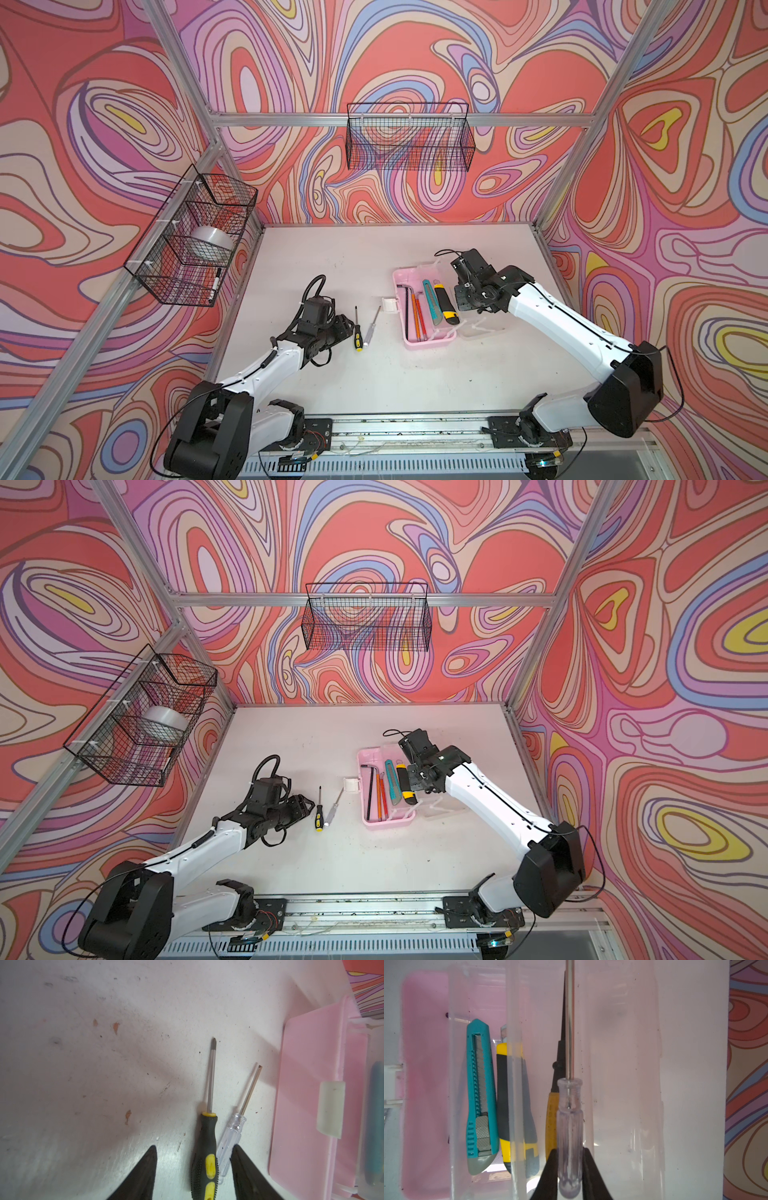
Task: Pack the tool kit
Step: 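Lift the clear-handled screwdriver with the right gripper and lower it into the box, then open the right gripper to release the screwdriver and move back toward the table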
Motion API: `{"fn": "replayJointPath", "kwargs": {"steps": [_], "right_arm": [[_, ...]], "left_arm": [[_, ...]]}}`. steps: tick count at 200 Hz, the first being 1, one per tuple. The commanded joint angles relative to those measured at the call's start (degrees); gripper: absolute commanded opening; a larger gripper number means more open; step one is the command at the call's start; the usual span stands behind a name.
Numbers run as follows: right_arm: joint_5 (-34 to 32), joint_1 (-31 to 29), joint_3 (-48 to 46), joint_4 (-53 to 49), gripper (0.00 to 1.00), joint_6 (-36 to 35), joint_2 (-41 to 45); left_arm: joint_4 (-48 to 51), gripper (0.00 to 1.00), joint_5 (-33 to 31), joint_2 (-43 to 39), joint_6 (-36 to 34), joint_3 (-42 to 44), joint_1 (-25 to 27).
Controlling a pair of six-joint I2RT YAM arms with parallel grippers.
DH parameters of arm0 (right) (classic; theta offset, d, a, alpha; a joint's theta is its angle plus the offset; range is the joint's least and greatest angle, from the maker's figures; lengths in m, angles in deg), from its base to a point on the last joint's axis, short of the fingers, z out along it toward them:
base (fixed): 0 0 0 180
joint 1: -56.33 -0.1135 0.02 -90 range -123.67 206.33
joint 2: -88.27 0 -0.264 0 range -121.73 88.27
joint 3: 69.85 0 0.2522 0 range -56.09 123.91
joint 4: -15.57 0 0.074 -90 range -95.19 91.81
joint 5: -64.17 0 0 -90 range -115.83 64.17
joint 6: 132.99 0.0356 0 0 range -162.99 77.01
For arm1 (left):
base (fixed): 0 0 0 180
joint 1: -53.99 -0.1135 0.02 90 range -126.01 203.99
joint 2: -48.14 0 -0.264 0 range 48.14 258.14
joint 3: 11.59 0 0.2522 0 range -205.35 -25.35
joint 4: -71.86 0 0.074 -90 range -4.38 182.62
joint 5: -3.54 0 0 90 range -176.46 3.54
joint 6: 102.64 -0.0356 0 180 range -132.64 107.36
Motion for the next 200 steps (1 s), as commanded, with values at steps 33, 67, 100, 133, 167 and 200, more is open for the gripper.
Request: {"fn": "replayJointPath", "kwargs": {"steps": [33,67,100,133,167,200], "right_arm": [[-0.68,0.41,-0.92,-0.35,0.15,-0.11,1.07],[-1.33,0.41,-0.01,-0.92,0.29,-0.16,1.35],[-1.73,0.41,1.06,-1.43,0.31,-0.32,1.27],[-1.8,0.39,2.56,-2.17,0.31,-0.42,1.64],[0.81,0.31,7.38,-2.71,0.3,-0.94,2.55],[2.6,-4.89,11.57,1.34,0.4,-0.99,2.03]], "left_arm": [[-1.4,0.58,0.89,1.55,-0.01,-1.32,-0.23],[-1.15,0.58,0.52,1.06,-0.15,-1.21,-0.22],[-1.38,0.58,0.67,1.32,0.1,-1.05,-0.26],[-1.47,0.58,0.6,1.25,0.11,-0.94,-0.21],[-1.42,0.59,0.37,0.86,-0.15,-0.88,-0.28],[-1.25,0.59,1.03,0.12,-0.41,-0.72,-0.23]]}}
